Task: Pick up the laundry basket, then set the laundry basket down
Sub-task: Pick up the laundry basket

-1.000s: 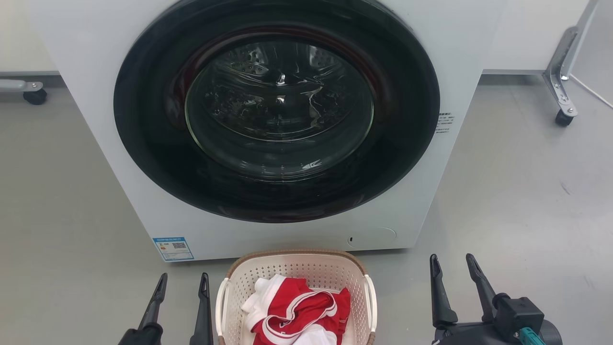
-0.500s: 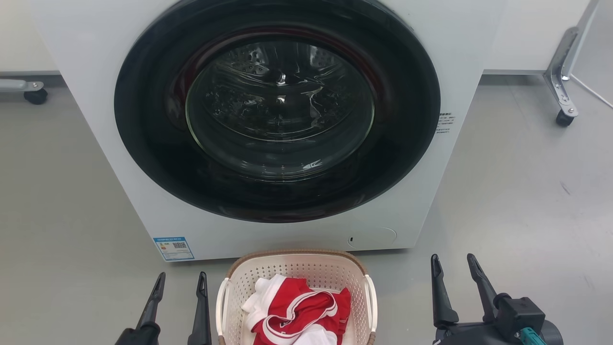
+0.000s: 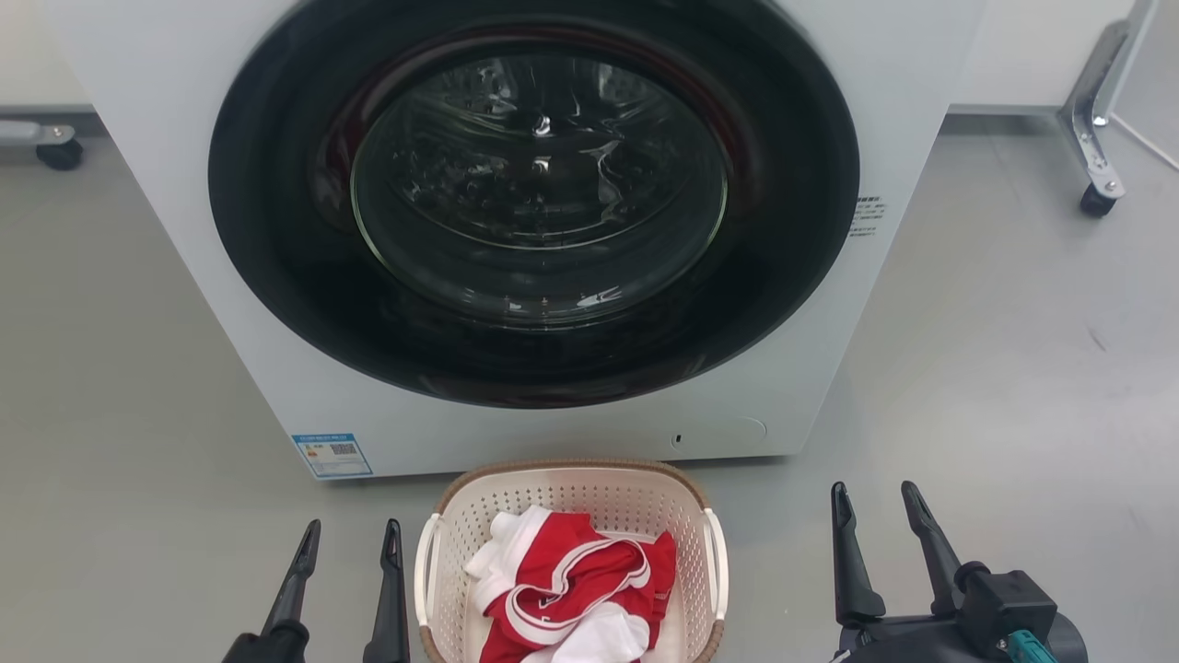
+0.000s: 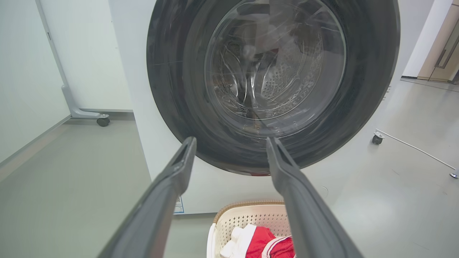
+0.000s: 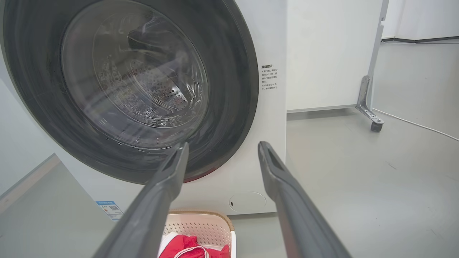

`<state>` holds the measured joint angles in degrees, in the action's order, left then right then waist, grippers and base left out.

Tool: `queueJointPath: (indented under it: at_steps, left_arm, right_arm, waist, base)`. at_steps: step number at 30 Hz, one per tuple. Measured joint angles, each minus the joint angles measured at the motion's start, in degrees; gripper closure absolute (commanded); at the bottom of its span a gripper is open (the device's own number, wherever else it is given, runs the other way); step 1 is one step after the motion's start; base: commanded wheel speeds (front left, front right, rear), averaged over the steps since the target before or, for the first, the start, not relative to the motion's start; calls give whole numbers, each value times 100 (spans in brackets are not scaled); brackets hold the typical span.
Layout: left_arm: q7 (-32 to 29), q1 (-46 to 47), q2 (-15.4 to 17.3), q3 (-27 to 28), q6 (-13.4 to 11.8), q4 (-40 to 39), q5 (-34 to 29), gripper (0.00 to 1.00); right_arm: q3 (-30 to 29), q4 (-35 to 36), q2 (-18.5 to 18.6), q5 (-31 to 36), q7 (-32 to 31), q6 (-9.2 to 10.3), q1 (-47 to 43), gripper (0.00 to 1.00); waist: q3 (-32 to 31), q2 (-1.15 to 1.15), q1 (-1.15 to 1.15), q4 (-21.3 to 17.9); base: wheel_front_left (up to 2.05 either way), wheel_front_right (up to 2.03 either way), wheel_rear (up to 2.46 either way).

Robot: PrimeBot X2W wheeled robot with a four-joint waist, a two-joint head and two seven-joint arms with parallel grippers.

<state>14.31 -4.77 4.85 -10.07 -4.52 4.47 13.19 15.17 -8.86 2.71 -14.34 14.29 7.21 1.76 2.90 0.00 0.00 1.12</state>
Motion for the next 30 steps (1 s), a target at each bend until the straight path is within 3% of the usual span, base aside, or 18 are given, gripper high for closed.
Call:
queueJointPath:
  at_steps: [13, 30]
  left_arm:
    - [1, 644, -64, 7, 59, 122, 7, 0]
    - [-4, 2063, -170, 19, 149, 1376, 294, 0]
  right_arm:
    - [-100, 27, 2, 79, 1, -119, 564, 0]
    - [-348, -917, 22, 113, 26, -196, 1730, 0]
  waist:
    - [748, 0, 0, 33]
    - [2154, 1, 1, 126]
  base:
    - [0, 0, 0]
    - [0, 0, 0]
